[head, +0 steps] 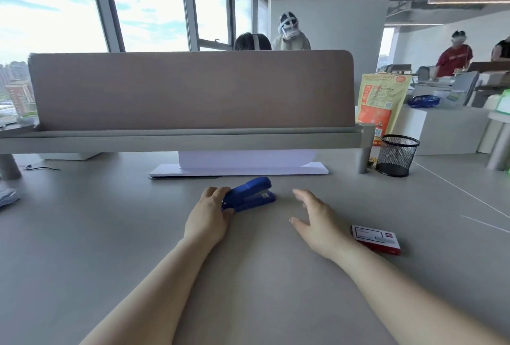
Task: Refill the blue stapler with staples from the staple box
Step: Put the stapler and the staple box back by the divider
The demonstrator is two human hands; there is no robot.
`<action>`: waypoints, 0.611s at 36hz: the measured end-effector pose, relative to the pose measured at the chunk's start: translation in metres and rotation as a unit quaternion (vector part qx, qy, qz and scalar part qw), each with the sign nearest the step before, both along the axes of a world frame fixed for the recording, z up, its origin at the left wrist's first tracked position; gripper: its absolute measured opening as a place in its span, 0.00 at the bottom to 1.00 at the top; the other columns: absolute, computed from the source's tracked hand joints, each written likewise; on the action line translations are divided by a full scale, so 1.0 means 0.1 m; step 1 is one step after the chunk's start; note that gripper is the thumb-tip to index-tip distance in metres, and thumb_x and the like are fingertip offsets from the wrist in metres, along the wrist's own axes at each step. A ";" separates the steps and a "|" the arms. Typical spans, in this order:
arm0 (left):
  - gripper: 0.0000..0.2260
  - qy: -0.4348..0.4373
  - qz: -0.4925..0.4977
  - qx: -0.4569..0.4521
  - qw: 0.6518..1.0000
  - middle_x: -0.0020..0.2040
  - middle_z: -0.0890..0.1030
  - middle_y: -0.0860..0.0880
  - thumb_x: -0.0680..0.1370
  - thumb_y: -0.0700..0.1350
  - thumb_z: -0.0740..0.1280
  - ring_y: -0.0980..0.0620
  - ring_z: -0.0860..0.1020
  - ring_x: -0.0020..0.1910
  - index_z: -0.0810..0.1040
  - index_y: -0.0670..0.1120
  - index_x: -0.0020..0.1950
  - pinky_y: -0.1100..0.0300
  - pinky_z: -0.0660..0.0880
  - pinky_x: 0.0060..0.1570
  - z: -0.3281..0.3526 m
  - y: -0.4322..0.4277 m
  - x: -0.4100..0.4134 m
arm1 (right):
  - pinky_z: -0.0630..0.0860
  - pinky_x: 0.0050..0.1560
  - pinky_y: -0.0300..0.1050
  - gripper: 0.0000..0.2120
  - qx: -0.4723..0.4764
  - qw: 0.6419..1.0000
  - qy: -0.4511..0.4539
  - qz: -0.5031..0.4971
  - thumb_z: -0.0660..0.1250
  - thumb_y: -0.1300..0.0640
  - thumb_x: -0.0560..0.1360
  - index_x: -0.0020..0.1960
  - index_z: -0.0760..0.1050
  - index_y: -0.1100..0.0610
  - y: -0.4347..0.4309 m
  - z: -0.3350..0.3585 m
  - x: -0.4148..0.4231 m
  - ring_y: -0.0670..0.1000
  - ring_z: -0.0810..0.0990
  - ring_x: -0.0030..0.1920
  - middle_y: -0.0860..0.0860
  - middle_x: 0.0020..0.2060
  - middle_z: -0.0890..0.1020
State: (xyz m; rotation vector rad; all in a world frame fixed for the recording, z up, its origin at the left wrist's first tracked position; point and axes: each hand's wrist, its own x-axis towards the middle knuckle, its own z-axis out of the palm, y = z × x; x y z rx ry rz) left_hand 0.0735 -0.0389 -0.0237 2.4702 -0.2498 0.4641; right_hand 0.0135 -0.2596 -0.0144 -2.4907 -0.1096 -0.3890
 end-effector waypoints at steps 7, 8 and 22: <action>0.18 0.006 0.027 -0.003 1.000 0.63 0.71 0.46 0.75 0.45 0.64 0.42 0.75 0.54 0.69 0.51 0.65 0.51 0.74 0.47 0.03 -0.07 0.12 | 0.71 0.61 0.50 0.23 -0.022 1.000 -0.007 0.002 0.63 0.49 0.74 0.67 0.63 0.49 0.04 0.05 -0.07 0.50 0.72 0.64 0.48 0.66 0.73; 0.19 0.005 0.030 0.001 1.000 0.64 0.70 0.46 0.75 0.46 0.64 0.42 0.75 0.55 0.68 0.51 0.66 0.50 0.73 0.48 0.02 -0.08 0.13 | 0.71 0.62 0.49 0.22 -0.024 1.000 -0.012 0.008 0.63 0.50 0.74 0.67 0.63 0.49 0.03 0.06 -0.09 0.50 0.71 0.65 0.49 0.66 0.72; 0.25 -0.074 0.027 0.084 0.993 0.69 0.68 0.45 0.72 0.50 0.67 0.41 0.68 0.65 0.67 0.48 0.68 0.49 0.63 0.66 0.01 -0.28 -0.20 | 0.74 0.52 0.49 0.07 -0.104 0.990 -0.084 -0.053 0.66 0.58 0.70 0.48 0.78 0.54 -0.88 0.03 -0.70 0.55 0.78 0.52 0.50 0.49 0.82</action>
